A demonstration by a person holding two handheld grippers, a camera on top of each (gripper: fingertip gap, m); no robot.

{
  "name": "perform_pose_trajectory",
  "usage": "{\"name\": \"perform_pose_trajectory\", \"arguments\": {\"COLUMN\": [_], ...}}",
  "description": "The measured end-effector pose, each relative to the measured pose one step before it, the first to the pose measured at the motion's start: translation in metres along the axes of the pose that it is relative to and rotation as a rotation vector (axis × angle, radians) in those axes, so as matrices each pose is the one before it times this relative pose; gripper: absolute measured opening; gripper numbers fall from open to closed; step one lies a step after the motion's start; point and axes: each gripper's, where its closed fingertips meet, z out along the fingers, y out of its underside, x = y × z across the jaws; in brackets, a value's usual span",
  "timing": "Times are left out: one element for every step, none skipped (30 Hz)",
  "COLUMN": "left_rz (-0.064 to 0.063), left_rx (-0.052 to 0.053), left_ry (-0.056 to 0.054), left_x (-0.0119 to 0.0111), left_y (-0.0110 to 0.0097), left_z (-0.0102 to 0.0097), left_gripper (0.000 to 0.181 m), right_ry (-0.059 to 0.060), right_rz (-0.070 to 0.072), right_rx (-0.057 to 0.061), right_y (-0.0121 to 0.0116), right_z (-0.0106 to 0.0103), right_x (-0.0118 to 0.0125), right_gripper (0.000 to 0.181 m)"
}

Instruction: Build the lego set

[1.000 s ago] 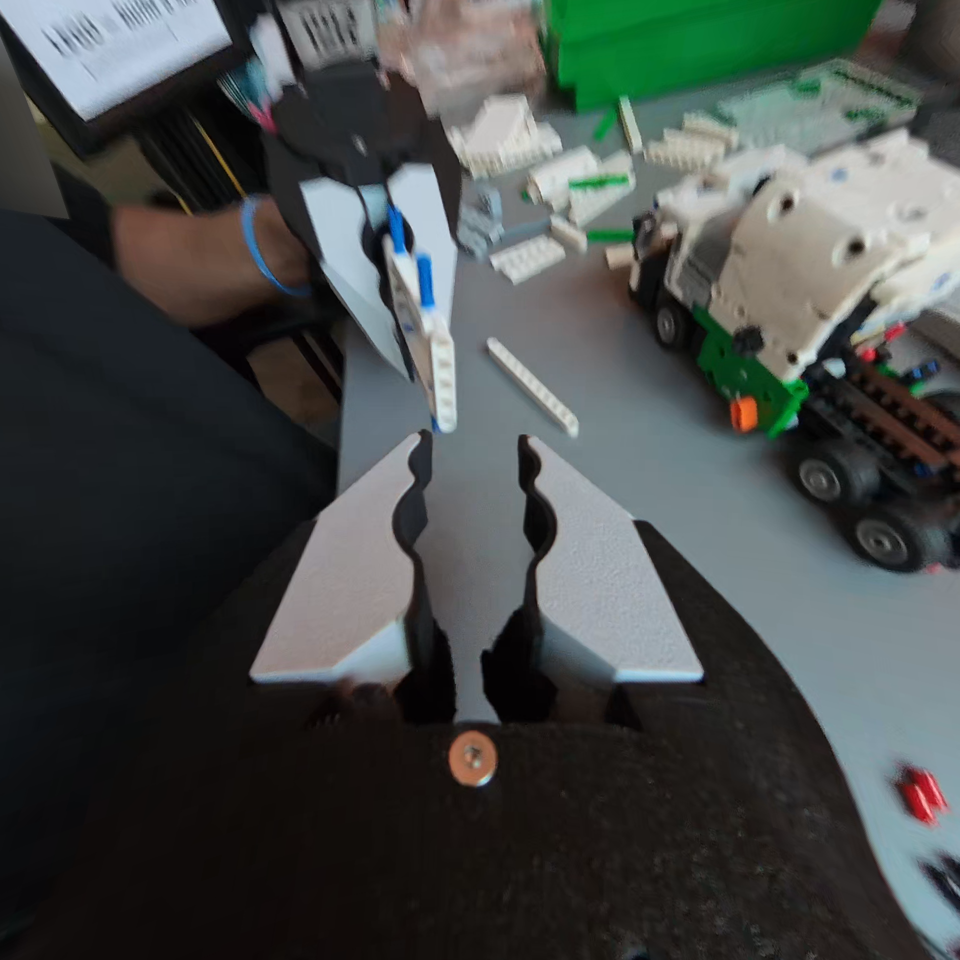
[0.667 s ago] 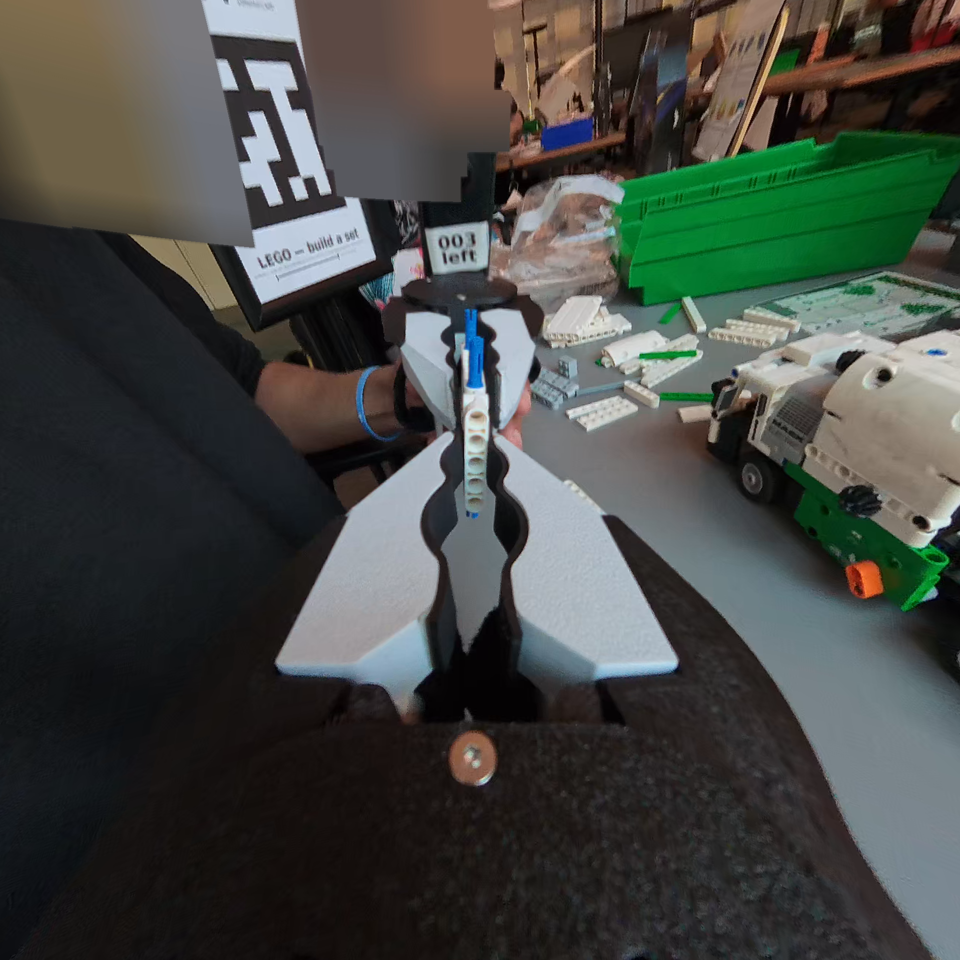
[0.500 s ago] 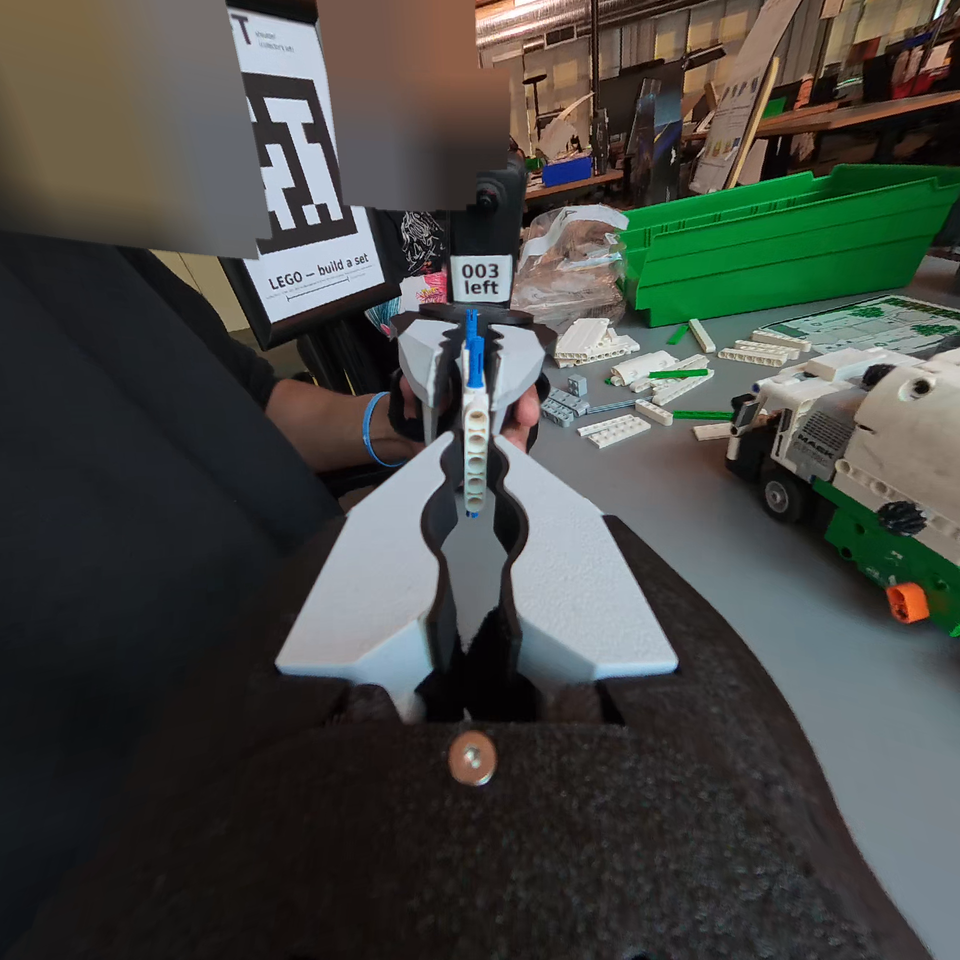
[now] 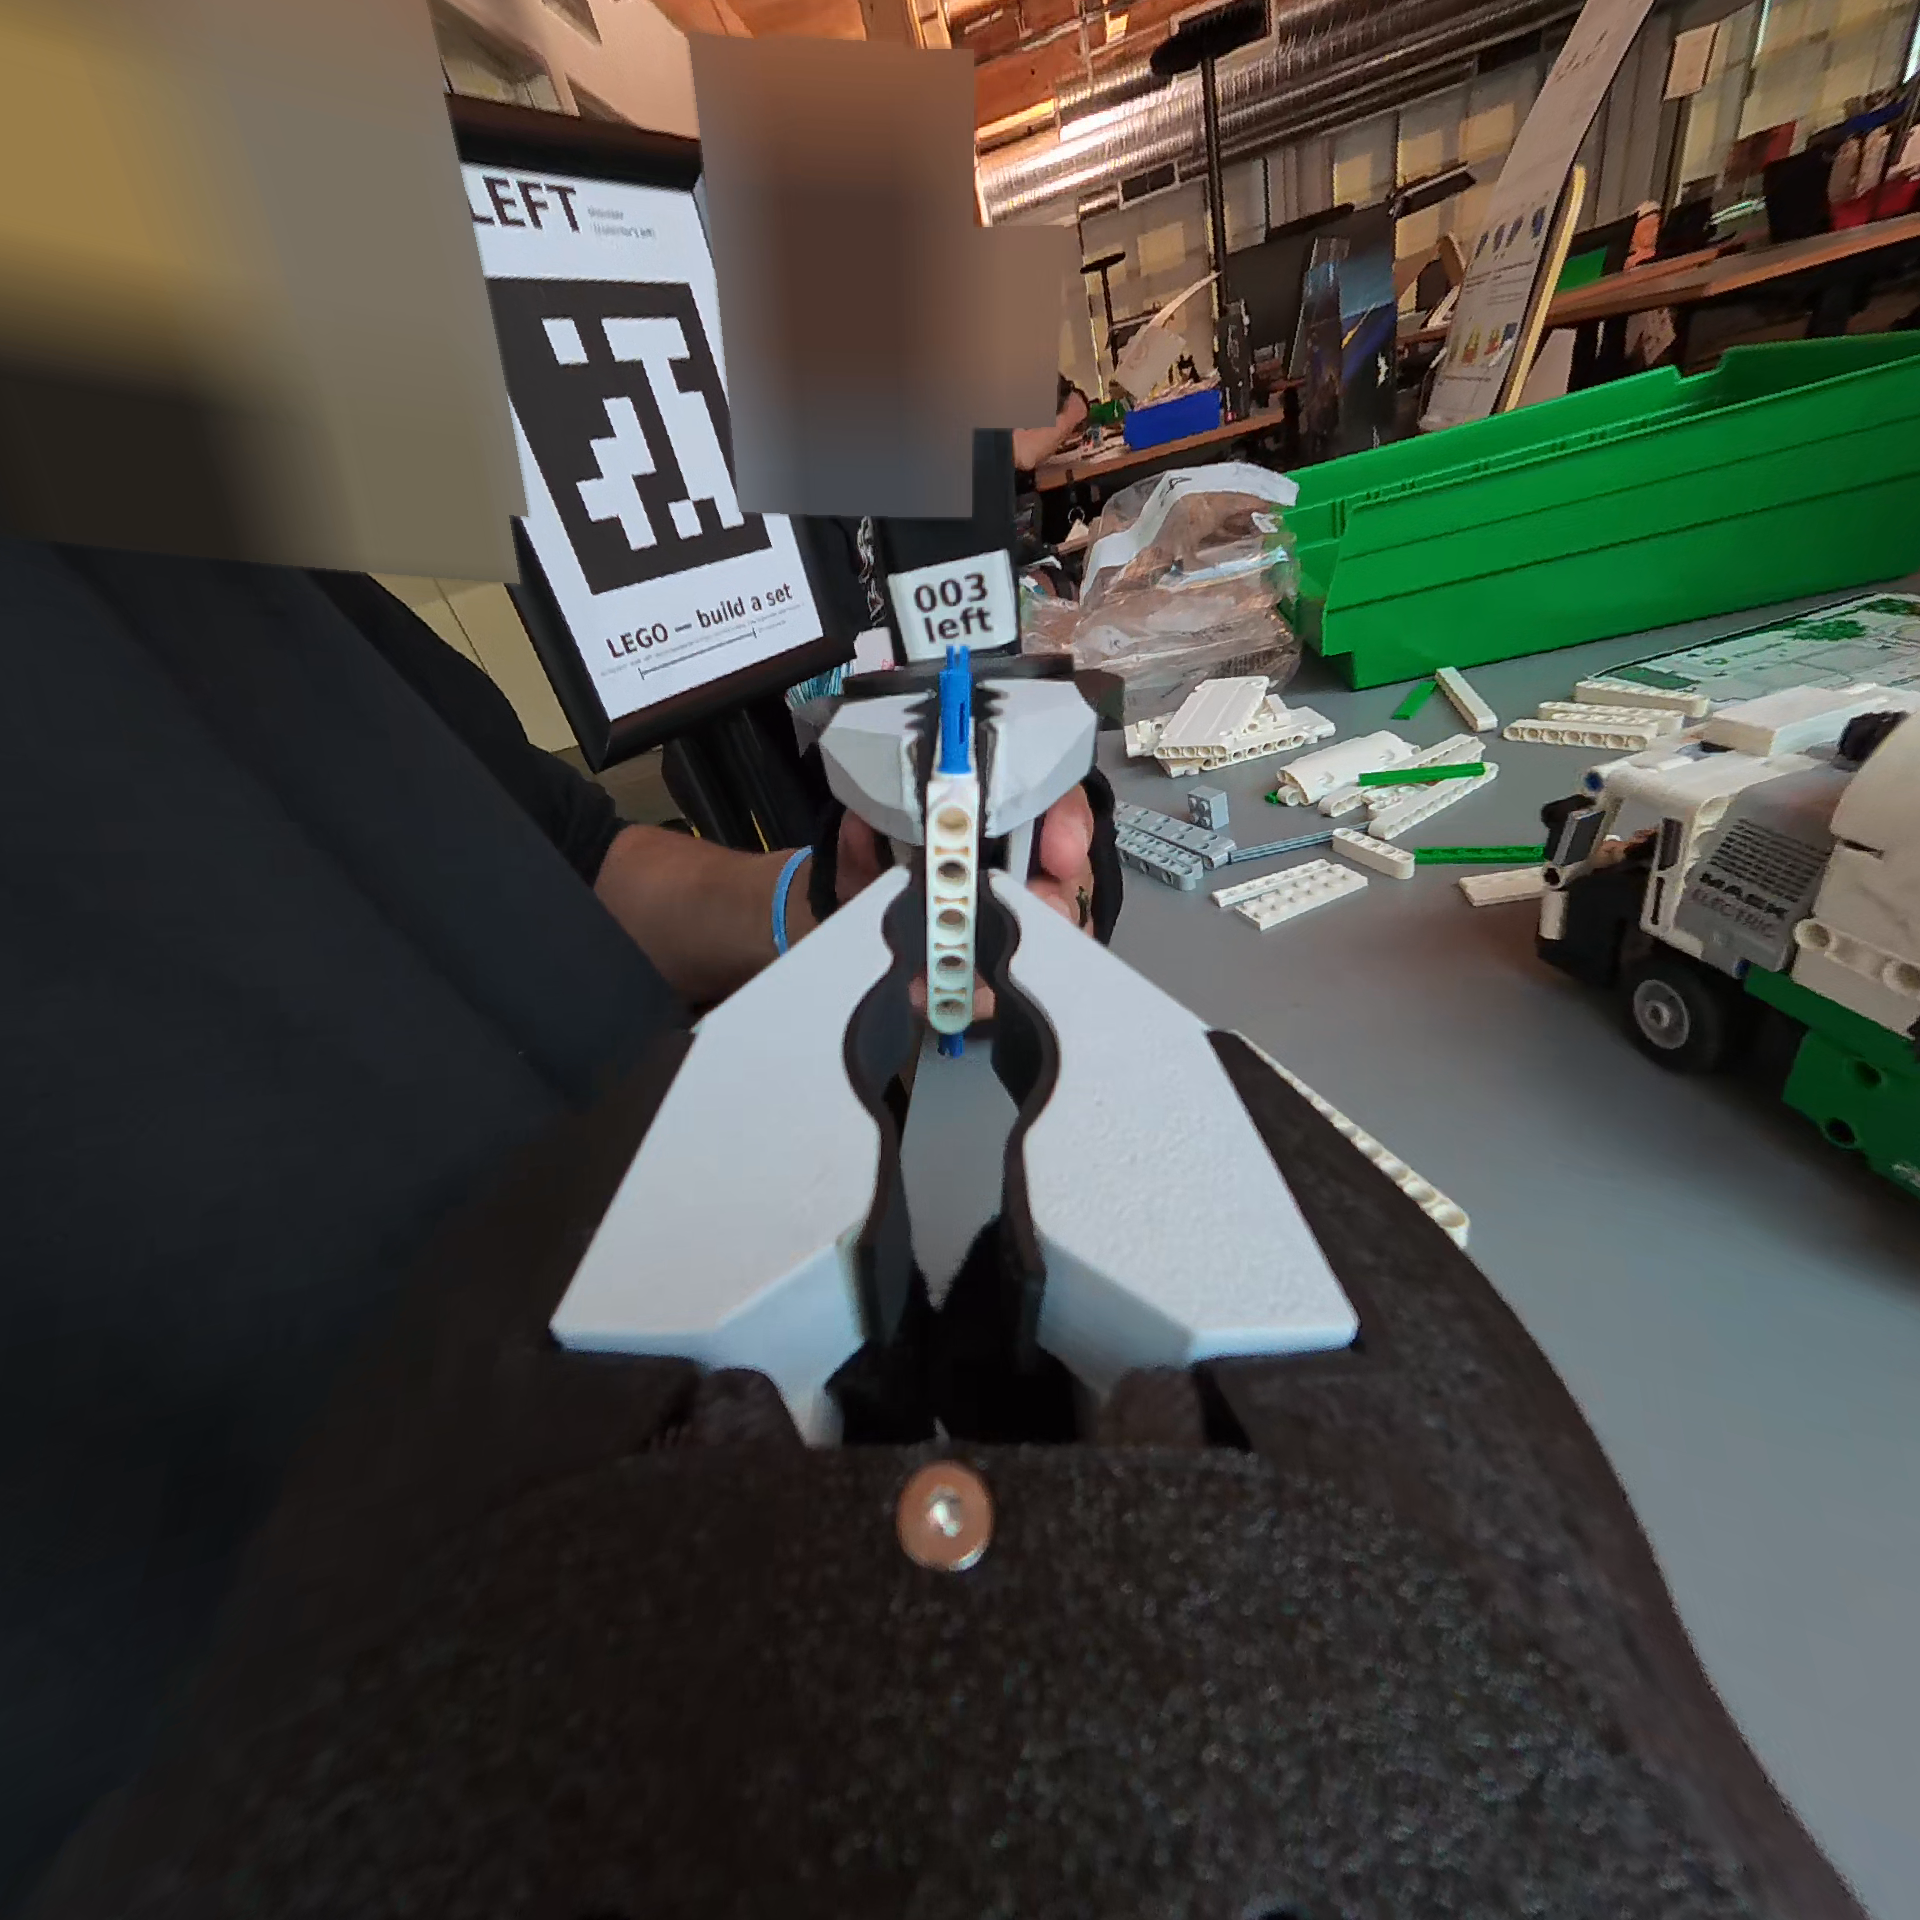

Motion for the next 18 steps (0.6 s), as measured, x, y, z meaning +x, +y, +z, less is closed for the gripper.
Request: {"name": "perform_pose_trajectory", "arguments": {"left_rz": [-0.0012, -0.001, -0.0011, 0.0036, 0.0093, 0.0091, 0.0002, -0.0134, -0.0238, -0.0234, -0.0137, -0.005, -0.0044, -0.0069, -0.0058, -0.0002, 0.005, 0.0062], "left_rx": [-0.006, -0.003, -0.0045, -0.009, -0.0074, -0.0021, 0.0075, 0.0186, 0.0186, 0.0081, -0.0002, -0.0018, 0.0087, 0.0197, 0.0213, 0.0212, 0.0222, 0.0245], "left_ry": [0.005, 0.0018, 0.0036, 0.003, 0.0003, -0.0039, 0.0017, 0.0134, 0.0198, 0.0103, 0.0017, 0.0, -0.0029, -0.0043, -0.0057, -0.0076, -0.0064, -0.0066], "left_x": [0.00061, 0.00003, 0.00036, 0.00071, 0.00091, 0.00048, 0.00058, 0.00137, 0.0015, -0.0003, -0.00127, -0.00074, -0.00036, -0.00067, -0.00115, -0.00127, -0.00069, -0.00024], "left_y": [0.00072, 0.00033, 0.00058, 0.00115, 0.00097, 0.00036, -0.00096, -0.00232, -0.00245, -0.00121, -0.00048, -0.00015, -0.00128, -0.00285, -0.00339, -0.00336, -0.00328, -0.0032], "left_z": [0.00033, 0.00019, 0.00028, 0.00019, 0.00021, 0.00005, -0.0001, -0.00029, -0.00044, -0.00042, -0.00062, -0.00045, -0.00002, -0.0002, -0.00067, -0.00099, -0.00103, -0.00081], "left_gripper": [0.006, 0.006, 0.005, 0.006, 0.006, 0.006, 0.006, 0.007, 0.007, 0.007, 0.007, 0.007, 0.007, 0.007, 0.007, 0.007, 0.007, 0.006], "right_ry": [0.0038, 0.0073, -0.0001, -0.0054, -0.0094, -0.0014, -0.001, 0.0042, 0.0028, 0.011, 0.0101, -0.0013, -0.0057, -0.0067, -0.0005, 0.0084, 0.0065, 0.0085], "right_rz": [-0.0134, -0.013, -0.0102, 0.0027, 0.0038, 0.0036, -0.0006, -0.0133, -0.0115, 0.0003, 0.0029, 0.0124, 0.0244, 0.0326, 0.0239, 0.0121, 0.0135, 0.0147], "right_rx": [-0.0195, -0.0127, -0.0096, -0.0121, -0.0099, -0.0036, 0.0094, 0.0195, 0.02, 0.0161, 0.0165, 0.0155, 0.0267, 0.0447, 0.0431, 0.0376, 0.0286, 0.0328], "right_y": [0.00313, 0.00125, 0.00093, 0.00186, 0.0016, 0.00074, -0.00098, -0.00223, -0.00195, -0.00158, -0.00052, -0.0001, -0.00207, -0.00421, -0.00424, -0.00372, -0.00293, -0.00368], "right_z": [0.00045, -0.00084, -0.00119, -0.00043, -0.00015, -0.00006, 0.00037, 0.00067, 0.00106, 0.00051, 0.00071, 0.00067, 0.00015, 0.00072, 0.00125, 0.00197, 0.00216, 0.00164], "right_x": [-0.00048, 0.00028, -0.00017, -0.00087, -0.00132, -0.00015, -0.00057, -0.00058, -0.00085, 0.00124, 0.0014, 0.00024, 0.00011, 0.00046, 0.00104, 0.00114, -0.0003, -0.00008], "right_gripper": [0.006, 0.006, 0.006, 0.006, 0.006, 0.006, 0.006, 0.006, 0.006, 0.006, 0.006, 0.006, 0.006, 0.007, 0.007, 0.007, 0.007, 0.007]}}
